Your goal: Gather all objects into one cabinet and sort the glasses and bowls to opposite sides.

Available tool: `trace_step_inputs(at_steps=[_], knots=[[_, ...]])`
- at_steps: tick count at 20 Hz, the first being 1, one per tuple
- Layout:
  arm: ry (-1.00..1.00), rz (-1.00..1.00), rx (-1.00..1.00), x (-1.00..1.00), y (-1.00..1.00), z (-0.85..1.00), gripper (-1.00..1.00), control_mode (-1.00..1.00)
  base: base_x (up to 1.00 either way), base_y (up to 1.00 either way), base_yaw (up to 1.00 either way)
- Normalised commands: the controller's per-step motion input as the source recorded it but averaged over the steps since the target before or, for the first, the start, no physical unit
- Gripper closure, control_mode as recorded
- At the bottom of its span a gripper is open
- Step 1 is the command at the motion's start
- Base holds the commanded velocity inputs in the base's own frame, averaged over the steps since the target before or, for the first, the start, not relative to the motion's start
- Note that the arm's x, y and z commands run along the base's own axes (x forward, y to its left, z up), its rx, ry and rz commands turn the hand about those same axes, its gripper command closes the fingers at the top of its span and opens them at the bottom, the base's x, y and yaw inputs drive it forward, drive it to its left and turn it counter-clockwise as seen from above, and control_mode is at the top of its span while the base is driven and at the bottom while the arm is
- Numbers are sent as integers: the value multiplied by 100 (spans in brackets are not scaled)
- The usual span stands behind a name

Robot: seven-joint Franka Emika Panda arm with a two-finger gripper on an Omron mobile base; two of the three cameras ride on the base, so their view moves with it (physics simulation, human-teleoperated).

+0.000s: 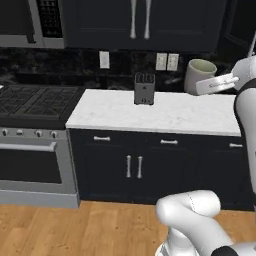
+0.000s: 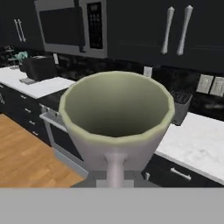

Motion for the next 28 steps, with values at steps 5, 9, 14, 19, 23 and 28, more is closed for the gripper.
trace_step_inputs(at_steps=[5,9,14,19,23,28], knots=[[0,0,0,0,0,0,100,100,13,100,9],[0,0,0,0,0,0,100,100,15,100,4],[0,0,0,0,0,0,100,100,23,100,0],[0,0,0,0,0,0,100,100,14,100,-3],[0,0,0,0,0,0,100,100,13,100,-2],[0,0,0,0,0,0,100,100,3,100,15]])
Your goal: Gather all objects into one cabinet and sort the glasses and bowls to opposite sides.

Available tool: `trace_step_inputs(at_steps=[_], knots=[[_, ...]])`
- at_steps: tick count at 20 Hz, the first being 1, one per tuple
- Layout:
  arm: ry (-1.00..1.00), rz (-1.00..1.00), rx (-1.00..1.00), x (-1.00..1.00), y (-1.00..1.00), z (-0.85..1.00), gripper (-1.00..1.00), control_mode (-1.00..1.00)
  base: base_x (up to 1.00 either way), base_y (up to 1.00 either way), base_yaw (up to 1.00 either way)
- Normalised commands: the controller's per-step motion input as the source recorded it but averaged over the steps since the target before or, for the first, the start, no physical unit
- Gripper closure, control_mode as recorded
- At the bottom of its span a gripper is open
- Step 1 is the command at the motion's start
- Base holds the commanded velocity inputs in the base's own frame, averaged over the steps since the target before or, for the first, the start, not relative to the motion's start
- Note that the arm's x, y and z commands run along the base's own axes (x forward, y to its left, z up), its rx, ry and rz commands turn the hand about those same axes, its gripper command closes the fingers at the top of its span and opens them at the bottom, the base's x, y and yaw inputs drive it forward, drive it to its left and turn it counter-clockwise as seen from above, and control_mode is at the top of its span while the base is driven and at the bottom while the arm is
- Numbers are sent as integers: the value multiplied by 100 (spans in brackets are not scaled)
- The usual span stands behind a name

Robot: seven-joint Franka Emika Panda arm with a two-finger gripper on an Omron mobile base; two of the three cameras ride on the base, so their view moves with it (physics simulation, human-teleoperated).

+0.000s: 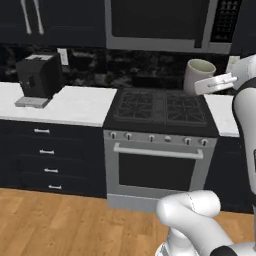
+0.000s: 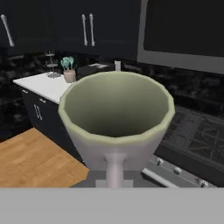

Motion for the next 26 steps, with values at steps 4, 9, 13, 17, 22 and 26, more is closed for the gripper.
trace_step_inputs(at_steps=[4,9,13,17,22,26], knots=[[0,0,0,0,0,0,100,100,0,91,53],[0,0,0,0,0,0,100,100,8,84,59],[0,0,0,0,0,0,100,100,14,78,59],[0,0,0,0,0,0,100,100,28,51,50],[0,0,0,0,0,0,100,100,57,68,13],[0,0,0,0,0,0,100,100,86,81,8]])
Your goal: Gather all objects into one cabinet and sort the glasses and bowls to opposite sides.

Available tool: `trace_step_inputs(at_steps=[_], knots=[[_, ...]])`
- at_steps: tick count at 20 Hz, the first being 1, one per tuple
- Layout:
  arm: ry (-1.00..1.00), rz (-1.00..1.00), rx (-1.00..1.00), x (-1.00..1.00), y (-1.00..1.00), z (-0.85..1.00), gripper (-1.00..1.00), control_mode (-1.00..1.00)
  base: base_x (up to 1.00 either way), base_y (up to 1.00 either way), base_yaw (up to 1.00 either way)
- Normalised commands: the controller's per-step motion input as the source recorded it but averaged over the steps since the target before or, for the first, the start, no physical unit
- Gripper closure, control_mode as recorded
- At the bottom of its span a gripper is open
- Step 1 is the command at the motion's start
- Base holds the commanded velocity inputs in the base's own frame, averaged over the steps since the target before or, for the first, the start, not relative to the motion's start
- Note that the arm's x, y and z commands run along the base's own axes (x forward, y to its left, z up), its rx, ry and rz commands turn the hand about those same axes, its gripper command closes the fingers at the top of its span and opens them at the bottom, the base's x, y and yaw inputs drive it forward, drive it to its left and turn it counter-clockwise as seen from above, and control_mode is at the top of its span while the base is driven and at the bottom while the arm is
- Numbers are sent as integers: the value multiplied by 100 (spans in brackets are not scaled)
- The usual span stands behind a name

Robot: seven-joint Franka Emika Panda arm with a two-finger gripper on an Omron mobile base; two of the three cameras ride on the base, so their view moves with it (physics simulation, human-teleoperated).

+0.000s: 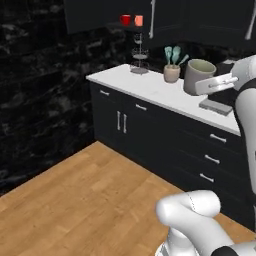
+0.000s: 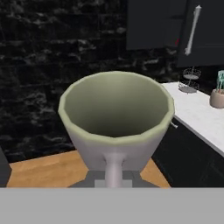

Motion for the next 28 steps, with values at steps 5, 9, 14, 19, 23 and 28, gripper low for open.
trace_step_inputs(at_steps=[5,9,14,19,23,28], knots=[[0,0,0,0,0,0,100,100,100,80,0],[0,0,0,0,0,0,100,100,100,56,-3],[0,0,0,0,0,0,100,100,85,49,-27],[0,0,0,0,0,0,100,100,51,43,-61],[0,0,0,0,0,0,100,100,46,61,-76],[0,0,0,0,0,0,100,100,64,86,-65]])
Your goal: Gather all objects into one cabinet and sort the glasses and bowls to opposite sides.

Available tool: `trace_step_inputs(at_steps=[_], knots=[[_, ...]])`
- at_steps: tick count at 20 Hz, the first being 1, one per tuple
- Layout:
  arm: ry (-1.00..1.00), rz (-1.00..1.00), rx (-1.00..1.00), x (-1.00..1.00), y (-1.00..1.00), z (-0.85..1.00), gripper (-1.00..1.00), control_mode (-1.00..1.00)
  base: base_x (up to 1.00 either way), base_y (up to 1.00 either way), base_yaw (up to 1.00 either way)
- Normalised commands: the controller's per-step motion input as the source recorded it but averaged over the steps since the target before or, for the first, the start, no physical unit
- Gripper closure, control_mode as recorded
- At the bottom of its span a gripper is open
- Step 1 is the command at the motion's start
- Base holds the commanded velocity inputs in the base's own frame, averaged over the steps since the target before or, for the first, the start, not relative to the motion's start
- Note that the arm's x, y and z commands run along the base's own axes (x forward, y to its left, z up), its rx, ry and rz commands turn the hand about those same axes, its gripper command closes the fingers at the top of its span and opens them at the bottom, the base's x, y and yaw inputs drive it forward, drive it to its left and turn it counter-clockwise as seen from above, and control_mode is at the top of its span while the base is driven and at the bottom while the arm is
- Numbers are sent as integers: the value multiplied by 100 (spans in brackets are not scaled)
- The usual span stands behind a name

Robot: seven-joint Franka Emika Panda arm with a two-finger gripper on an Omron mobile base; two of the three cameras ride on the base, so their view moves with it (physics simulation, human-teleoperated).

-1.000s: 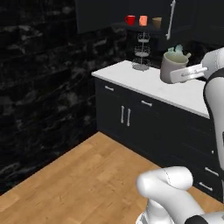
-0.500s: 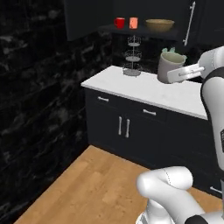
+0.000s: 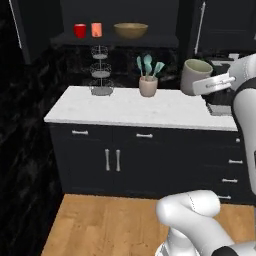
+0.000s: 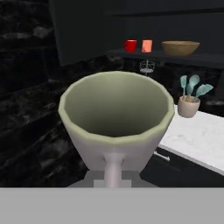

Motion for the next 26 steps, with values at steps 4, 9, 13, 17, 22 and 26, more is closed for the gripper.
trace_step_inputs(at_steps=[4,9,13,17,22,26], knots=[[0,0,0,0,0,0,100,100,65,98,-56],[0,0,0,0,0,0,100,100,72,74,-53],[0,0,0,0,0,0,100,100,74,74,-41],[0,0,0,0,0,0,100,100,71,61,-9],[0,0,0,0,0,0,100,100,75,43,11],[0,0,0,0,0,0,100,100,42,29,30]])
